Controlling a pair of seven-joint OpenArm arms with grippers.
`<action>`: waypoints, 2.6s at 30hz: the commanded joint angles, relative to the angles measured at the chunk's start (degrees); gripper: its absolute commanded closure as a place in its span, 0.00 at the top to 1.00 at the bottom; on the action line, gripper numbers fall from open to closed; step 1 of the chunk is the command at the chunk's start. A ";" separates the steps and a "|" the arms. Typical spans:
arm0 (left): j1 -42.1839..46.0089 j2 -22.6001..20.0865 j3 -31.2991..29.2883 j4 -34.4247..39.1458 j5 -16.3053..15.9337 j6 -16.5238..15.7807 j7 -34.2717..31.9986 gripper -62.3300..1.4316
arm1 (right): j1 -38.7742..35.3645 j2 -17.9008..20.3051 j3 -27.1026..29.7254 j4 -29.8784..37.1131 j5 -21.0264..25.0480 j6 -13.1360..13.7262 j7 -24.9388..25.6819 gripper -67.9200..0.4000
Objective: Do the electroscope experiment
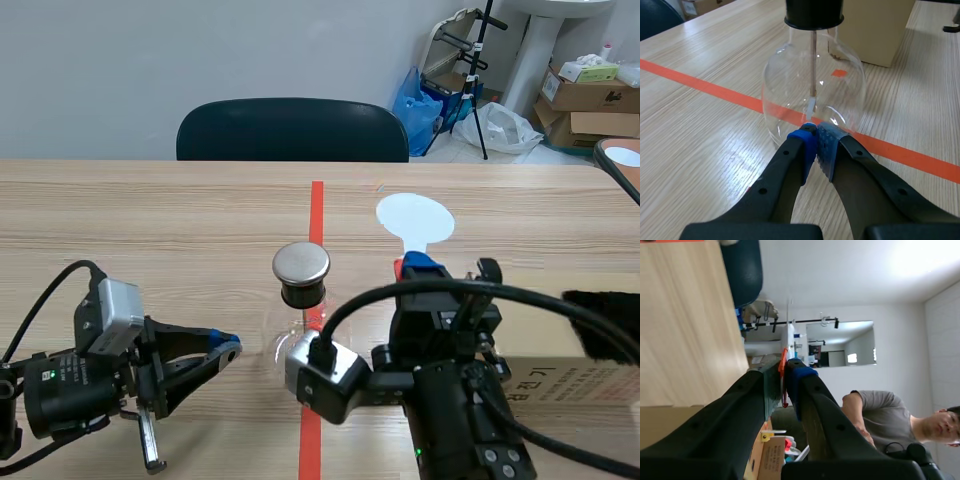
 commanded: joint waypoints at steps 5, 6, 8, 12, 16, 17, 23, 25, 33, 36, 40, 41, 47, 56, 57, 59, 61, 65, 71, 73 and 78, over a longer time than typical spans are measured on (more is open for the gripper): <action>0.00 1.57 0.04 0.59 -0.59 1.79 1.07 0.07 | -1.92 0.72 1.27 1.16 -0.04 -0.87 -1.27 0.02; 0.00 1.62 0.04 0.50 -0.61 1.99 1.36 0.07 | -1.95 0.72 1.40 1.16 -0.04 -0.85 -1.33 0.02; 0.00 1.62 0.04 0.50 -0.61 2.43 1.64 0.07 | -1.95 0.74 1.40 1.16 -0.04 -0.85 -1.68 0.02; 0.00 1.60 0.04 0.50 -0.63 2.84 2.43 0.07 | -1.90 0.74 1.88 1.18 -0.04 -0.85 -1.84 0.02; 0.00 1.60 0.04 0.50 -0.79 2.84 3.13 0.07 | -1.62 1.07 2.05 1.27 -0.04 -0.87 -1.84 0.02; 0.00 1.60 0.04 0.50 -0.79 2.84 3.50 0.07 | -1.62 1.27 2.05 1.42 -0.04 -0.87 -1.84 0.02; 0.00 1.60 0.04 0.50 -0.79 3.28 3.82 0.07 | -1.62 1.55 2.05 2.99 -0.04 -0.87 -0.96 0.02; 0.00 1.60 0.04 0.50 -0.79 3.28 3.82 0.07 | -1.62 1.55 2.05 3.82 -0.04 -0.85 -0.48 0.02; 0.00 1.60 0.04 0.50 -0.79 3.30 3.82 0.07 | -1.64 1.70 2.05 4.20 -0.04 -0.83 0.76 0.02; 0.00 1.60 0.04 0.50 -0.79 3.43 3.82 0.07 | -1.64 2.23 2.05 4.20 -0.04 -0.81 0.79 0.02; 0.00 1.60 0.04 0.50 -0.79 4.00 3.82 0.07 | -1.64 2.49 2.05 4.17 -0.04 -0.81 0.76 0.02; 0.00 1.60 0.04 0.50 -0.79 4.15 3.82 0.07 | -1.64 2.49 2.05 4.17 -0.04 -0.81 0.76 0.02; 0.00 1.60 0.04 0.50 -0.79 4.15 3.82 0.07 | -1.64 2.49 2.05 4.17 -0.04 -0.81 0.79 0.02; 0.00 1.60 0.04 0.50 -0.79 4.15 3.82 0.07 | -1.64 2.49 2.05 4.17 -0.04 -0.74 1.03 0.02; 0.00 1.60 0.04 0.50 -0.79 4.15 3.82 0.07 | -1.64 2.49 2.05 4.17 -0.04 -0.59 1.03 0.02; 0.00 1.60 0.04 0.50 -0.79 4.15 3.82 0.07 | -1.64 2.47 2.05 4.17 -0.04 -0.42 0.98 0.02; 0.00 1.60 0.04 0.50 -0.79 4.15 3.82 0.07 | -1.64 2.47 2.05 4.17 -0.04 -0.42 0.98 0.02; 0.00 1.60 0.04 0.50 -0.79 4.15 3.82 0.07 | -1.64 2.47 2.05 4.17 -0.04 -0.39 0.98 0.02; 0.00 1.57 0.04 0.50 -0.79 4.15 3.85 0.07 | -1.64 2.47 2.05 4.17 -0.04 -0.39 1.01 0.02; 0.00 1.57 0.04 0.50 -0.79 4.15 3.85 0.07 | -1.64 2.47 2.05 4.17 -0.04 -0.39 1.01 0.02; 0.00 1.57 0.04 0.50 -0.79 4.15 3.85 0.07 | -1.62 2.47 2.03 4.17 -0.04 -0.39 0.98 0.02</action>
